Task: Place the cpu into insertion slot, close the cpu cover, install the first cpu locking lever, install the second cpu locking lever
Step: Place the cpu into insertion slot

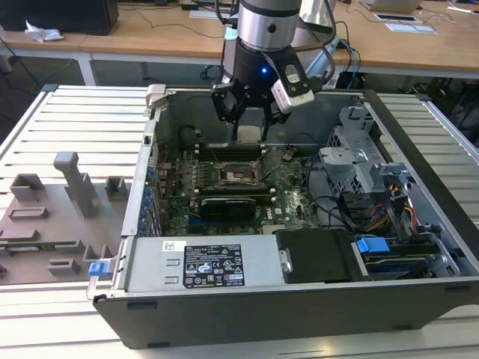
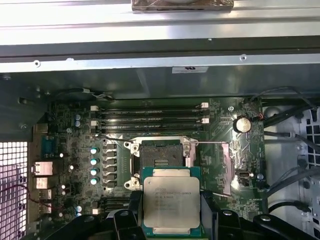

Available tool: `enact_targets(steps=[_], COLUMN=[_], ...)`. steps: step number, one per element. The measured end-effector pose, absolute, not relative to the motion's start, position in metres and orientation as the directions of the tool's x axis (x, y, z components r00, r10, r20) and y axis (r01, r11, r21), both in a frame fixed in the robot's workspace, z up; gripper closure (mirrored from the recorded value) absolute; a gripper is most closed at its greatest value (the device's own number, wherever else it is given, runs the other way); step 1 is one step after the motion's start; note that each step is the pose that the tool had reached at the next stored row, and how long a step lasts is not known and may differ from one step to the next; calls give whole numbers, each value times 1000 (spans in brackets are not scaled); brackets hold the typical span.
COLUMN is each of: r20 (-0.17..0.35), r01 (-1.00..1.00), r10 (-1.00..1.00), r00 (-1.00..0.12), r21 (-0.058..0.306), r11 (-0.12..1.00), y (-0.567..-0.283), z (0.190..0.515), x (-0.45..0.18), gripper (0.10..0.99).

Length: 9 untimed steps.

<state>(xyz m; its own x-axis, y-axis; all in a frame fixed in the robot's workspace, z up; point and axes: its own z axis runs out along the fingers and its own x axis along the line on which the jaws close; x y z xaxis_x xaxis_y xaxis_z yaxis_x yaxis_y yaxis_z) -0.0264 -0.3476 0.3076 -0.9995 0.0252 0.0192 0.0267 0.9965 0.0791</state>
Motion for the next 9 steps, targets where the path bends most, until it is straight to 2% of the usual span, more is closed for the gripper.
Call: enact_targets(steps=[3, 9], r20=[19, 19], r01=[26, 26], r10=[25, 25], r00=[-1000, -1000], r21=[57, 57], r11=[998, 998], y=[-343, -341], z=[303, 293], x=[-26, -27], gripper=[541, 541])
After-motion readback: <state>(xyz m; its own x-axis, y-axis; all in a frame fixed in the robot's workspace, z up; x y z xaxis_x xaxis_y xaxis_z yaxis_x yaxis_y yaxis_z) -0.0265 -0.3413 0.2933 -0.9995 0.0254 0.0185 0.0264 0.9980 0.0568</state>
